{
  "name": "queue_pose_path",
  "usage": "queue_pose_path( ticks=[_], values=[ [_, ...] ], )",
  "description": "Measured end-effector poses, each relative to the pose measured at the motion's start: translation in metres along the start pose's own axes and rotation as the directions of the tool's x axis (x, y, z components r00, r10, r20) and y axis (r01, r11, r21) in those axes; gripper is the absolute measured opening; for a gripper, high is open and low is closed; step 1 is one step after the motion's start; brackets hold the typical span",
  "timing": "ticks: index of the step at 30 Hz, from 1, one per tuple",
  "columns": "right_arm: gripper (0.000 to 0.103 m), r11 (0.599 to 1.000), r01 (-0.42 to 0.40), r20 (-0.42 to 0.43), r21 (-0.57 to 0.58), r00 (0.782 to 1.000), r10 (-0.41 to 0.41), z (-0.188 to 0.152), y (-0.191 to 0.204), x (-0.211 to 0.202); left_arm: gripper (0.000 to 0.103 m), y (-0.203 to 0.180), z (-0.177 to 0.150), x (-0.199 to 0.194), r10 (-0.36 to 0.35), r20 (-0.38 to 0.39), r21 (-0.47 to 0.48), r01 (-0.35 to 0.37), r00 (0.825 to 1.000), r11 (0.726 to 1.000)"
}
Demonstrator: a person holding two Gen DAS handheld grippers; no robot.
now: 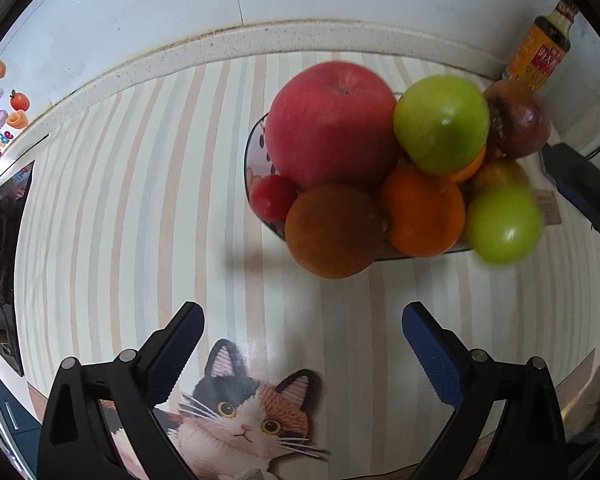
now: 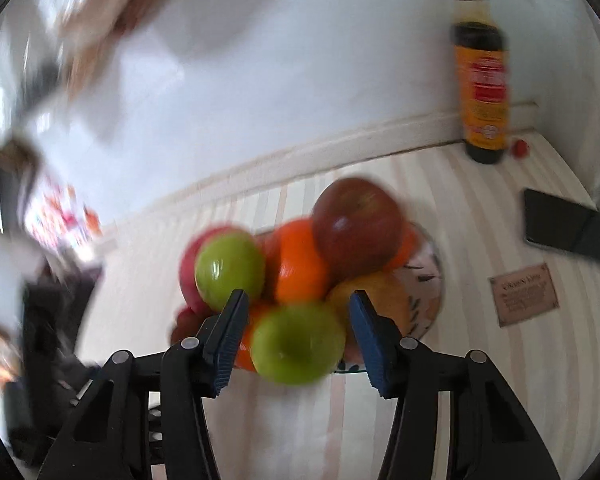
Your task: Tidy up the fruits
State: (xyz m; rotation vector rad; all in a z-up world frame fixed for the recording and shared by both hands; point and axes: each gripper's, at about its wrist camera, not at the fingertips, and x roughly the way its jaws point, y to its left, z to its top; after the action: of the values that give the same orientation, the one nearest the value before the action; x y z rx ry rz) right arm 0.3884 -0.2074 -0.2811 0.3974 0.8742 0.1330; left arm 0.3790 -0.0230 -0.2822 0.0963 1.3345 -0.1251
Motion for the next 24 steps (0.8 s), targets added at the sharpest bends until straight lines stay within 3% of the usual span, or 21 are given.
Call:
queue_pose_path(
  ticks=[2, 6, 8, 11, 12, 14, 16, 19, 21, 24],
  values=[
    [0.056, 0.998, -0.016, -0.013, 0.062, 1.0, 0.017, 0.004, -0.015, -0.003, 0.102, -0.003, 0.002, 0.0, -0.012, -0.004, -0.004, 0.012, 1.0, 1.0],
    [0.056, 0.986, -0.044, -0.13, 0.161, 0.989, 0.065, -0.009, -0.038, 0.003, 0.102, -0.009, -0.004, 0.001, -0.018, -0.011, 0.009, 0.018, 1.0, 1.0],
    [0.063, 0.983, -0.001, -0.278, 0.185, 0.959, 0.053, -0.041, -0.047, -0.003, 0.102, -0.008, -0.015, 0.001, -0.008, -0.024, 0.013, 0.008, 1.0, 1.0],
    [0.063, 0.995, 0.05, -0.437, 0.088, 0.899, -0.007, -0.097, -0.048, -0.01, 0.102, -0.005, -0.031, 0.005, -0.018, -0.055, 0.006, 0.018, 0.998, 1.0],
    [0.066, 0.993, 0.047, -0.466, 0.104, 0.885, 0.007, -0.11, -0.052, -0.008, 0.102, -0.005, -0.034, 0.006, -0.015, -0.062, 0.007, 0.015, 0.998, 1.0],
    [0.065, 0.992, 0.02, -0.479, 0.122, 0.877, 0.041, -0.121, -0.051, -0.006, 0.102, -0.004, -0.041, 0.006, -0.006, -0.07, 0.003, 0.006, 0.998, 1.0],
    [0.062, 0.998, 0.02, -0.476, 0.054, 0.879, 0.008, -0.122, -0.04, -0.004, 0.102, -0.003, -0.045, 0.005, -0.003, -0.068, -0.008, 0.003, 0.998, 1.0],
    [0.06, 0.999, -0.006, -0.524, 0.043, 0.852, 0.027, -0.125, -0.036, 0.012, 0.102, 0.0, -0.045, 0.0, -0.001, -0.057, -0.026, -0.001, 0.998, 1.0],
    [0.059, 0.999, -0.024, -0.525, 0.034, 0.85, 0.038, -0.125, -0.034, 0.02, 0.102, 0.003, -0.042, -0.001, 0.008, -0.05, -0.033, -0.01, 0.999, 0.999],
    [0.059, 1.0, -0.029, -0.501, 0.01, 0.865, 0.03, -0.118, -0.026, 0.022, 0.102, 0.006, -0.036, -0.006, 0.012, -0.038, -0.04, -0.014, 0.999, 0.999]
  ],
)
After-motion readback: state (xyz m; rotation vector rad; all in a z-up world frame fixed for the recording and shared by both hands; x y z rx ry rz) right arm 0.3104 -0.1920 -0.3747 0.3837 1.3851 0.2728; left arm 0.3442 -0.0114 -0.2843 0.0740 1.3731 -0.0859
